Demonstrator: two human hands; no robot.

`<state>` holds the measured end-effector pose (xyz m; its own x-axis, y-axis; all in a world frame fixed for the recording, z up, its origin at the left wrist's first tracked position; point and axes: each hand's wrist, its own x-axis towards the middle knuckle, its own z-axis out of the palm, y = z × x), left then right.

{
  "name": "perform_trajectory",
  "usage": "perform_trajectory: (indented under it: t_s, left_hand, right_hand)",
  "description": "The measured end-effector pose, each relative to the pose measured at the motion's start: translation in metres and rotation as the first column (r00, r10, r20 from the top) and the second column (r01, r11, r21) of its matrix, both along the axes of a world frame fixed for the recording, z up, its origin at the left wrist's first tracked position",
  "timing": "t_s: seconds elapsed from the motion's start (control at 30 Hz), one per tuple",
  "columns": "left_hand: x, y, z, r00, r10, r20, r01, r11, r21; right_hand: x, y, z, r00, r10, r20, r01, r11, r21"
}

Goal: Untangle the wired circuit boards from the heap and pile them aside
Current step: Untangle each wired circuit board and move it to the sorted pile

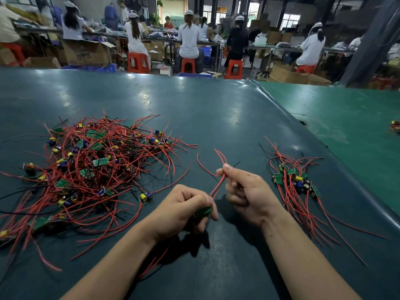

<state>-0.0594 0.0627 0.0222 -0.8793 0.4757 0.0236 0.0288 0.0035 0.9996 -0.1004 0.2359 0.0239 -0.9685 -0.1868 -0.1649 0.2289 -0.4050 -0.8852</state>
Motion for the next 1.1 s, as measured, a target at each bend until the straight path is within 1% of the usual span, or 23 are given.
perform_trajectory:
  t_s: [0.1,0.23,0.3,0.37,0.47,0.53,0.57,0.6,0.63,0.67,0.7,0.73,0.77,0.8,0.87,0.9,0.93,0.97,1.0,1.03,1.07,1.1]
  left_hand:
    - [0.001,-0.001,-0.001,1.0,-0.022,-0.012,0.022,1.0,0.015]
    - [0.0,-0.003,-0.002,0.999,-0.033,-0.01,0.033,0.999,0.024]
    - [-0.002,-0.003,-0.002,1.0,-0.025,-0.004,0.025,0.999,0.045]
    - [-0.003,-0.005,-0.003,0.999,-0.037,0.0,0.037,0.998,0.056]
    - [-0.003,-0.008,-0.007,0.998,-0.057,0.003,0.057,0.996,0.066]
    - [-0.003,-0.007,-0.007,1.0,-0.01,0.024,0.007,0.994,0.113]
    - [-0.003,-0.005,-0.007,0.997,0.053,0.064,-0.063,0.986,0.157]
    - [-0.004,-0.003,-0.007,0.984,0.14,0.115,-0.161,0.967,0.2]
    - [-0.006,-0.001,-0.007,0.961,0.228,0.155,-0.259,0.94,0.223]
    - [-0.009,0.0,-0.007,0.939,0.296,0.172,-0.331,0.915,0.231]
    - [-0.011,0.0,-0.007,0.927,0.331,0.179,-0.367,0.899,0.24]
    - [-0.013,-0.001,-0.007,0.926,0.328,0.186,-0.369,0.891,0.264]
    - [-0.013,-0.001,-0.006,0.934,0.302,0.193,-0.348,0.893,0.286]
    - [-0.013,-0.001,-0.006,0.944,0.275,0.18,-0.317,0.906,0.28]
    - [-0.013,0.0,-0.009,0.963,0.235,0.133,-0.262,0.935,0.238]
    - [-0.013,0.002,-0.01,0.966,0.228,0.126,-0.253,0.935,0.25]
    - [-0.015,0.002,-0.011,0.963,0.243,0.119,-0.267,0.922,0.279]
    - [-0.016,0.002,-0.01,0.952,0.286,0.106,-0.305,0.9,0.311]
    - [-0.018,0.001,-0.008,0.928,0.365,0.077,-0.369,0.868,0.332]
    - [-0.021,-0.001,-0.007,0.882,0.471,0.035,-0.452,0.822,0.347]
    - [-0.022,-0.004,-0.007,0.808,0.589,-0.025,-0.544,0.761,0.353]
    - [-0.023,-0.008,-0.006,0.706,0.701,-0.098,-0.635,0.689,0.349]
  right_hand:
    - [-0.002,0.001,0.001,0.995,-0.102,0.021,0.102,0.994,-0.037]
    - [-0.002,-0.001,0.0,0.99,-0.144,0.01,0.144,0.99,-0.008]
    - [-0.003,0.0,0.0,0.984,-0.178,0.016,0.178,0.984,-0.02]
    - [-0.005,0.003,0.001,0.968,-0.246,0.047,0.248,0.966,-0.071]
    - [-0.008,0.011,0.001,0.925,-0.366,0.106,0.38,0.904,-0.196]
    - [-0.01,0.016,0.003,0.916,-0.377,0.137,0.401,0.88,-0.254]
    - [-0.009,0.016,0.005,0.926,-0.353,0.136,0.376,0.896,-0.236]
    - [-0.007,0.014,0.006,0.942,-0.314,0.117,0.33,0.928,-0.172]
    - [-0.002,0.009,0.007,0.963,-0.258,0.074,0.262,0.964,-0.047]
    - [0.004,0.002,0.006,0.985,-0.171,0.01,0.168,0.978,0.121]
    - [0.011,-0.007,0.005,0.997,-0.05,-0.057,0.064,0.958,0.279]
    - [0.018,-0.016,0.005,0.989,0.092,-0.112,-0.044,0.927,0.372]
    - [0.025,-0.023,0.005,0.964,0.219,-0.148,-0.146,0.908,0.393]
    - [0.028,-0.027,0.004,0.939,0.299,-0.168,-0.22,0.901,0.374]
    - [0.031,-0.026,0.006,0.926,0.342,-0.158,-0.28,0.905,0.32]
    - [0.031,-0.023,0.007,0.93,0.339,-0.144,-0.284,0.909,0.304]
    - [0.03,-0.022,0.008,0.939,0.312,-0.142,-0.257,0.916,0.309]
    - [0.028,-0.021,0.008,0.955,0.249,-0.163,-0.185,0.926,0.329]
    - [0.025,-0.02,0.009,0.968,0.148,-0.202,-0.076,0.942,0.326]
    - [0.022,-0.019,0.01,0.969,0.01,-0.248,0.061,0.959,0.278]
    - [0.018,-0.016,0.011,0.946,-0.15,-0.287,0.208,0.96,0.186]
    - [0.015,-0.013,0.014,0.898,-0.317,-0.305,0.356,0.931,0.079]
